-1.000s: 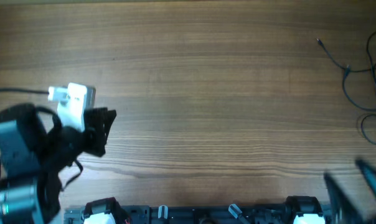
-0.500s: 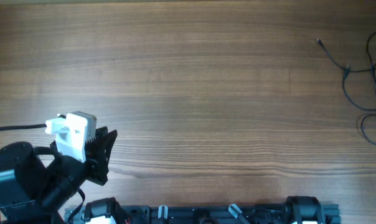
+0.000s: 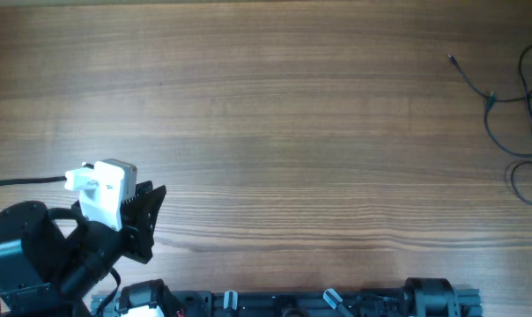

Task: Untangle cables

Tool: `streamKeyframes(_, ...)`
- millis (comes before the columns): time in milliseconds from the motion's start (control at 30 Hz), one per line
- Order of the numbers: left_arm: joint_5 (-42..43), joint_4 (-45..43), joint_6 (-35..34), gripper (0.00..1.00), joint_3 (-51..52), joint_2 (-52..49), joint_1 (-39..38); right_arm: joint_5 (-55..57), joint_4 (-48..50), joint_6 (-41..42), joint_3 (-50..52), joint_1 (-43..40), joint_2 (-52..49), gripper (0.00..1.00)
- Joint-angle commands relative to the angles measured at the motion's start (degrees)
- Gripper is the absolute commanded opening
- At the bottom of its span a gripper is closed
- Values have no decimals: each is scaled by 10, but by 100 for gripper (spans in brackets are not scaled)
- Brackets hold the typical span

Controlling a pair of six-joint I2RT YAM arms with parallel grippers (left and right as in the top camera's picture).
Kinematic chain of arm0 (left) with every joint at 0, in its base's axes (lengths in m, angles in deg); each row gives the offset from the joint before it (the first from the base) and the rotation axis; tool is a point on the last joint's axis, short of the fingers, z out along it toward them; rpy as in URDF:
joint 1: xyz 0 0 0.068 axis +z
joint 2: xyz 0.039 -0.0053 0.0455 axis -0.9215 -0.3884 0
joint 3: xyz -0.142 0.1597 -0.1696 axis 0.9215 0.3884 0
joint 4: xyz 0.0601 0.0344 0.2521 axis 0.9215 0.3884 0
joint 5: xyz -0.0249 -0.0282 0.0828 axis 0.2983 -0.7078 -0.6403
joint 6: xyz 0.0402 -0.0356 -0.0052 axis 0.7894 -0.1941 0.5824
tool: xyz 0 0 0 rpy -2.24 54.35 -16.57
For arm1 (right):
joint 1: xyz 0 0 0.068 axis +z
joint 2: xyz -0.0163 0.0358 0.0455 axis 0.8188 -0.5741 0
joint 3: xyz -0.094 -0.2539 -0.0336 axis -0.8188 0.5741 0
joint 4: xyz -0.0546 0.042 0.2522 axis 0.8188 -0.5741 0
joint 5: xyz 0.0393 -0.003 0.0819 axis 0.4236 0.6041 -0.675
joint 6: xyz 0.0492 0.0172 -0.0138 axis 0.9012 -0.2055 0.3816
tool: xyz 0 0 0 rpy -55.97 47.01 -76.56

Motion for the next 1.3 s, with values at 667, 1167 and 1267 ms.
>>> streamKeyframes(667,-2,6,10,22,-3,81,-3,-136,836,-27,544,-3,3,100)
streamKeyframes(1167,-1,56,7,22,-4,122,-3,-34,1288,151,1007,-3,3,100)
streamKeyframes(1267,-1,56,7,22,-4,122,-3,-5,1248,166,1034,-2,2,100)
